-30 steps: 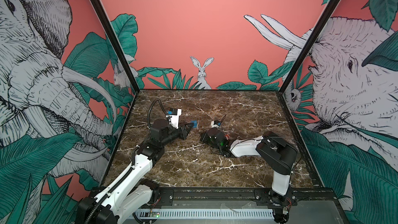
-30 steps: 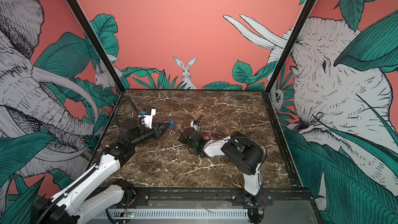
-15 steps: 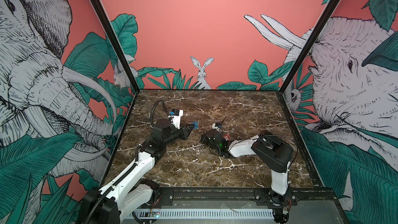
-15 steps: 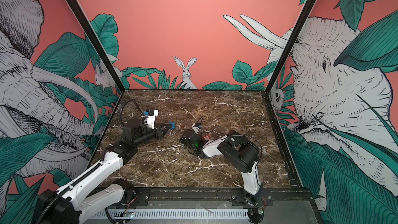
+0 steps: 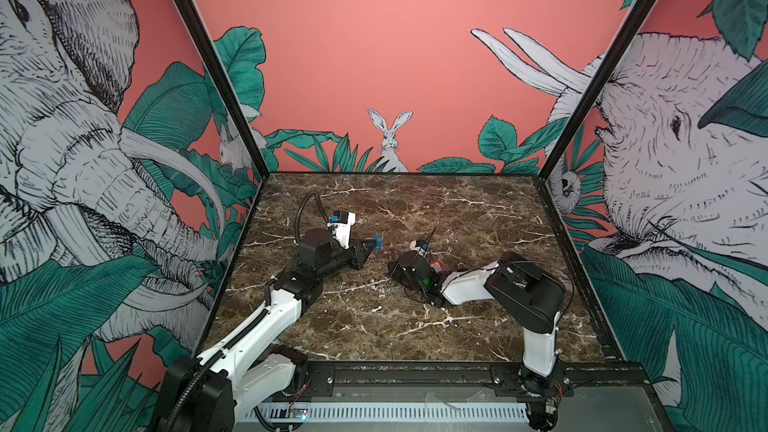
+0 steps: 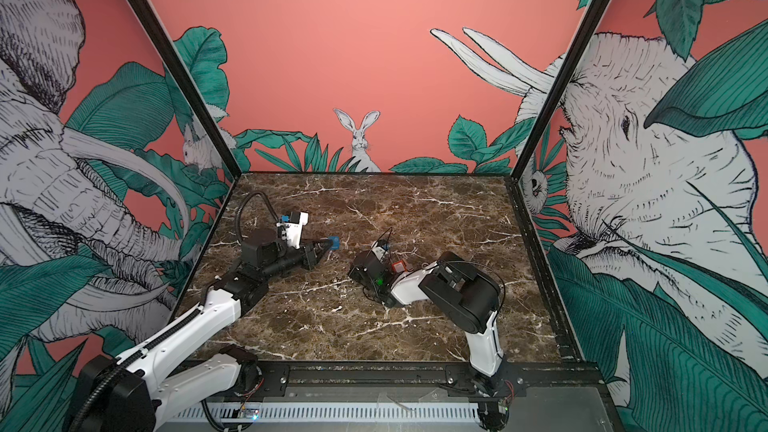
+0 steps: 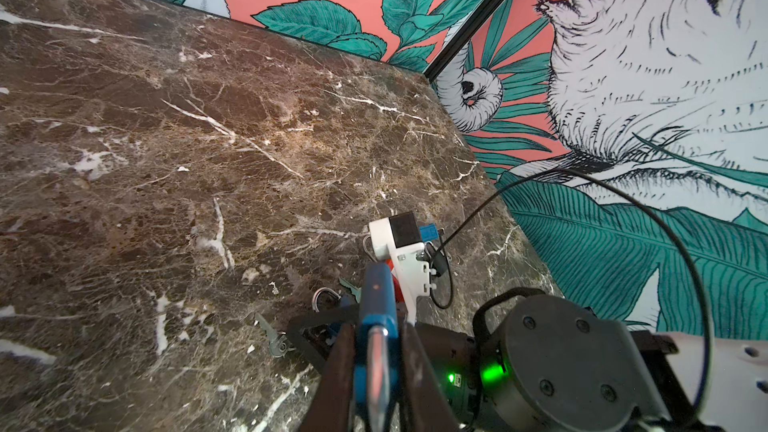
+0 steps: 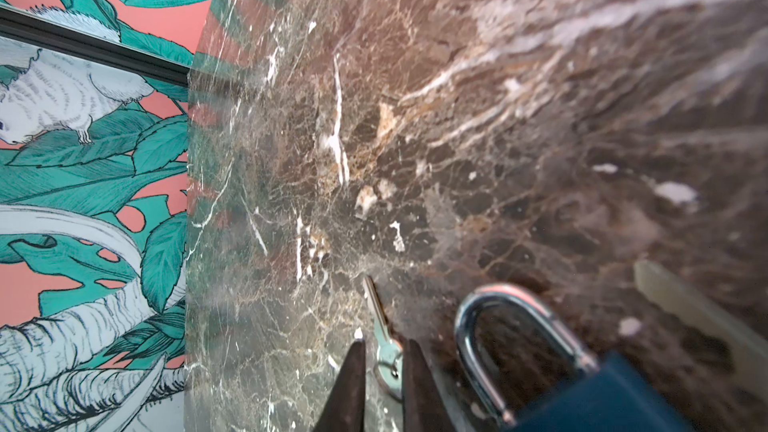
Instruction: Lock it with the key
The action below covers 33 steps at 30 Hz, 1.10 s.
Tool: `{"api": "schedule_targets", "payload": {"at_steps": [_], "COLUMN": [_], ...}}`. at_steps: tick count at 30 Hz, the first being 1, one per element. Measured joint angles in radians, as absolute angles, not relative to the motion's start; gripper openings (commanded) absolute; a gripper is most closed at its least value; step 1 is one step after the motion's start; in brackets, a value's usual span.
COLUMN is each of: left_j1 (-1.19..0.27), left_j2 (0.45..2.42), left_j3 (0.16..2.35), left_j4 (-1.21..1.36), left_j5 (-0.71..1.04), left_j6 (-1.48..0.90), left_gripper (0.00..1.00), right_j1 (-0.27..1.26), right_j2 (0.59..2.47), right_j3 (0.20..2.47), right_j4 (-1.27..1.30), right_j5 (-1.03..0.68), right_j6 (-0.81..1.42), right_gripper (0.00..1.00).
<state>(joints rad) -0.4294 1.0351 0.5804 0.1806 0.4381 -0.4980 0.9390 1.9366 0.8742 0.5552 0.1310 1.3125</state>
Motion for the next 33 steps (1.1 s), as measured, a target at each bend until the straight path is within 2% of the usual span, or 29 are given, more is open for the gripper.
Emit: {"api": "schedule_targets", "payload": {"at_steps": [4,8,11,24,33], "left_j1": [-0.429,-0.429,-0.429,-0.429,-0.429], "left_j2": [1.043,1.049,1.051,1.069,1.299], "left_j3": [0.580,0.582,0.590,0.688,0.879], "left_j4": [0.191,0.184,0.144,-0.019,-0.263], "left_j5": [0.438,0.433,0.413,0.332,0.390], "left_j6": [-0.495,-0.472,-0.438,-0.308,-0.163], "left_gripper": [0.00,0.00,0.00,0.00,0.00], "right_j1": [0.943,0.946,0.947,0.949,0.879], "right_j2": [1.937,1.915,1.882,1.780,1.545], "right_j3": [0.874,0.870,0.868,0.820,0.746], "right_j4": [0.540,0.516,0.487,0.485,0.443], "right_j5": [0.135,0.151,0.159,0.163,0.141], "right_j6": [1.305,1.274,1.236,1.062,0.847], "right_gripper": [0.28,0.41,0.45,0.45,0.45]}}
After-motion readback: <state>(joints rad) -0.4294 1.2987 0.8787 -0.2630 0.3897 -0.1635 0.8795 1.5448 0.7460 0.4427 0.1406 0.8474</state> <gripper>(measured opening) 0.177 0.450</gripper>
